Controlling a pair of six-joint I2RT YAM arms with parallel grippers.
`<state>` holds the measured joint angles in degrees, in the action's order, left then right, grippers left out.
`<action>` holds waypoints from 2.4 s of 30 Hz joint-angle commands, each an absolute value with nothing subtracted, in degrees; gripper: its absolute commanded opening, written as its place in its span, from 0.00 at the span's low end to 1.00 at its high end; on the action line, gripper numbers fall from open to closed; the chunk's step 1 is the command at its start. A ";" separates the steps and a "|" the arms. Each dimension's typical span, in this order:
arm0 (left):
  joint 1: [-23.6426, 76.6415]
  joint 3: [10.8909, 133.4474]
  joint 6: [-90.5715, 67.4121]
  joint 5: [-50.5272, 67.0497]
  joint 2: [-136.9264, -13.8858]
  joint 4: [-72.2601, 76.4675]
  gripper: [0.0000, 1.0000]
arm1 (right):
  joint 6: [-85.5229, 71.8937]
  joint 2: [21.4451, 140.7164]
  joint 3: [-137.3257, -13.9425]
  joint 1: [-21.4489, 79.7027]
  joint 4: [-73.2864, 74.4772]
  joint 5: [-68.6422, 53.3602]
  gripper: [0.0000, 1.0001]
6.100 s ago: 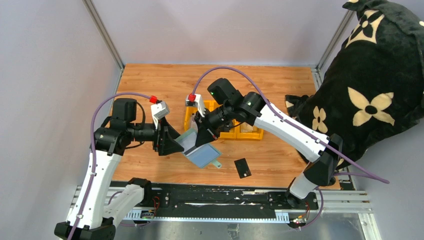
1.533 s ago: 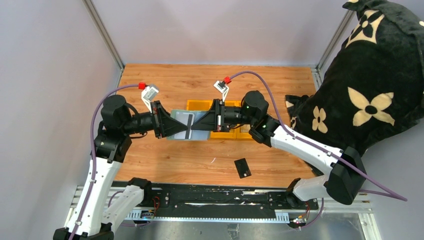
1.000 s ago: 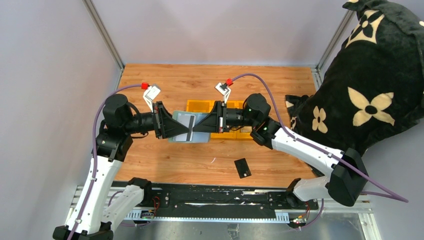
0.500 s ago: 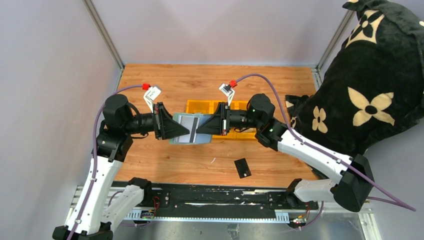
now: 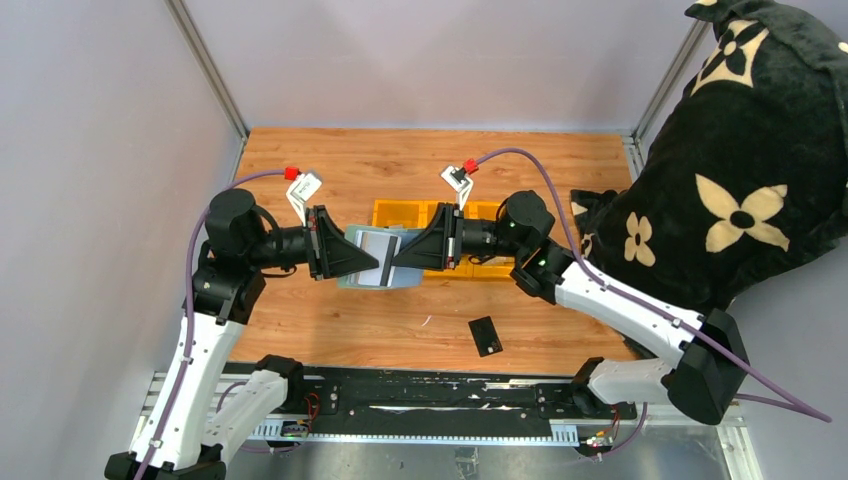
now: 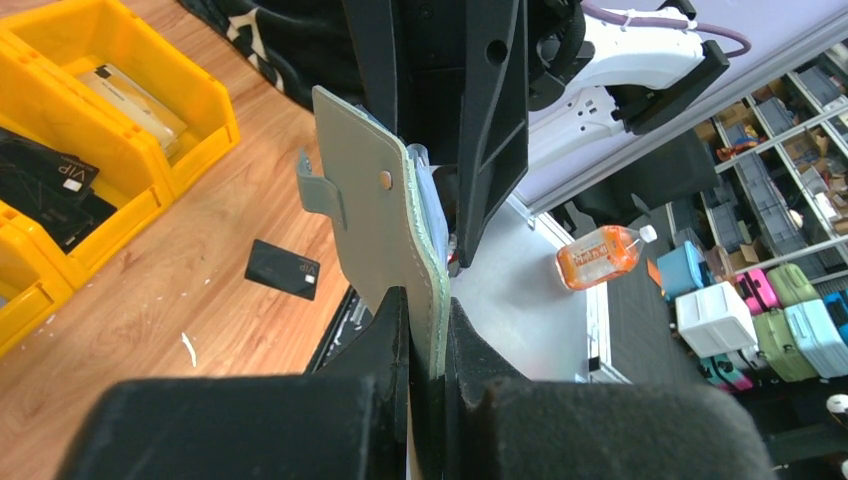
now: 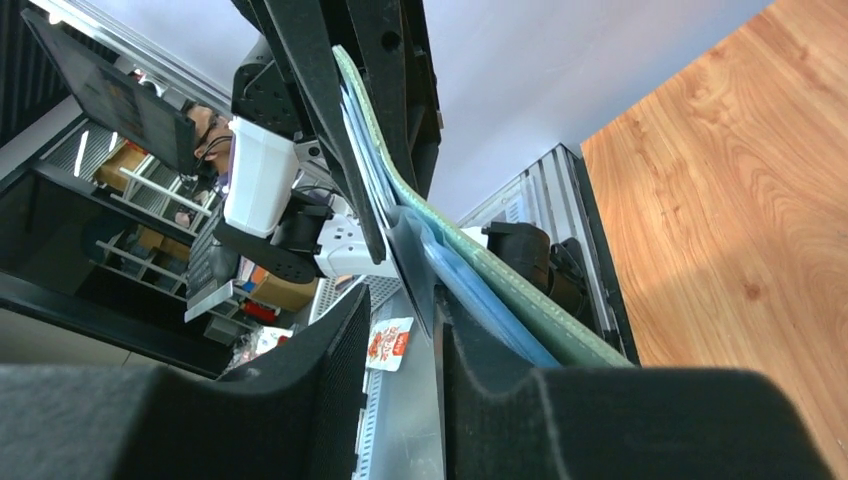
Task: Take the credit cards out of the card holder
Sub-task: Remove the credit card from the card holder.
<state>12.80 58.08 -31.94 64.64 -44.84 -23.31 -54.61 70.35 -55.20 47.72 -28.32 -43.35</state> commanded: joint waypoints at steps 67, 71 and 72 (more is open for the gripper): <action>13.36 62.16 -34.28 69.70 -46.93 -22.19 0.28 | -62.34 72.12 -49.69 46.83 -46.75 -47.91 0.00; 13.34 62.51 -34.41 69.89 -46.68 -22.16 0.27 | -62.55 71.52 -48.95 45.92 -46.20 -48.05 0.00; 13.36 62.49 -34.37 69.80 -46.67 -22.14 0.25 | -62.52 71.28 -48.81 45.76 -45.96 -48.07 0.00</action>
<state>13.26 61.08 -33.32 67.33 -47.13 -23.44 -63.05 72.99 -50.22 47.07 -45.36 -47.55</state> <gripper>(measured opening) 0.276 0.006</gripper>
